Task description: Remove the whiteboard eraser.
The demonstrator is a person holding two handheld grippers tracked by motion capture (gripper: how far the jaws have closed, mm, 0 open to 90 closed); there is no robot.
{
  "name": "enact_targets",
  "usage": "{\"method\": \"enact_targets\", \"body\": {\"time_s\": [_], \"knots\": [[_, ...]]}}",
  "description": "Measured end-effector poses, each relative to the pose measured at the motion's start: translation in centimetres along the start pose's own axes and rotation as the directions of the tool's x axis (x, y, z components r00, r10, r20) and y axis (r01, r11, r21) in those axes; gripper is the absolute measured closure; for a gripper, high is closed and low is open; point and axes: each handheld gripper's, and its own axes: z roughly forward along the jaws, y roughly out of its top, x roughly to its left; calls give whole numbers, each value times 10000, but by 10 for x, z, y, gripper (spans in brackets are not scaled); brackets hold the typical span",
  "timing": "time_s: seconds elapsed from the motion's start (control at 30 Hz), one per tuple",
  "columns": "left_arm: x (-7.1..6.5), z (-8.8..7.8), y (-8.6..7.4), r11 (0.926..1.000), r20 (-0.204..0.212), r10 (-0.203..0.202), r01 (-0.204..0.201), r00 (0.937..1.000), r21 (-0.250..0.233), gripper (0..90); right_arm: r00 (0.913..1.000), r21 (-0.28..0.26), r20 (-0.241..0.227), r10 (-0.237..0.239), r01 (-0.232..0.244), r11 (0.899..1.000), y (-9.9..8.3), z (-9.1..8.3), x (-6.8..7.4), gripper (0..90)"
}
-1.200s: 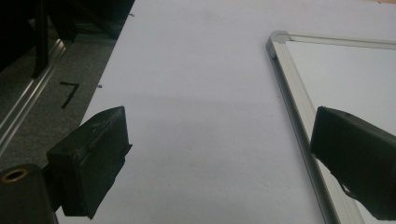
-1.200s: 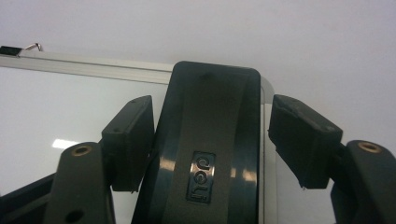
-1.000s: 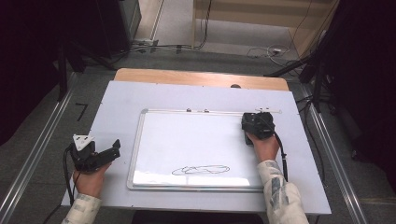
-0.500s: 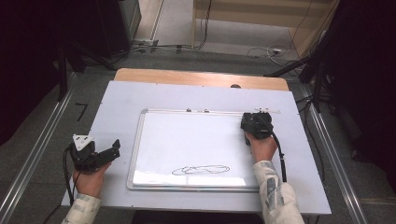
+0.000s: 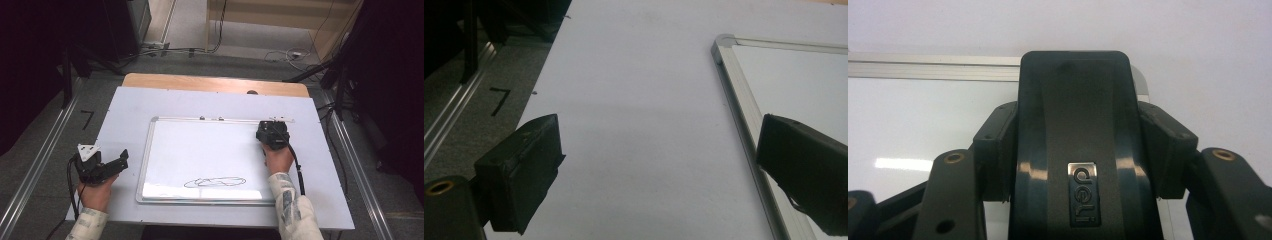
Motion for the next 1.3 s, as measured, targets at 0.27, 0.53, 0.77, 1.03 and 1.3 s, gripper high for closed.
{"method": "enact_targets", "body": {"time_s": [0.27, 0.53, 0.77, 1.03, 1.3], "knots": [[0, 0, 0, 10000, -7, 18, -18, 10000, -9, 53, 9990, -432, -223, -395, 385, 9983, -2, -10, -1, 387], [-1, 0, 0, 10000, -14, 68, -68, 10000, -4, 53, 9920, -559, -1083, -642, 584, 9967, -5, -36, -5, 387], [0, 1, -1, 9999, -68, 89, -89, 9999, 50, 53, 9782, -814, -1796, -1041, 907, 9925, -17, -60, -3, 386], [-1, 2, -2, 9999, -116, 125, -125, 9999, 63, 53, 9678, -945, -2099, -1386, 1210, 9881, -27, -82, 0, 387], [-1, 1, -2, 9997, -197, 208, -206, 9996, 101, 53, 9631, -891, -2274, -1437, 1264, 9880, -39, -91, -2, 387]]}}
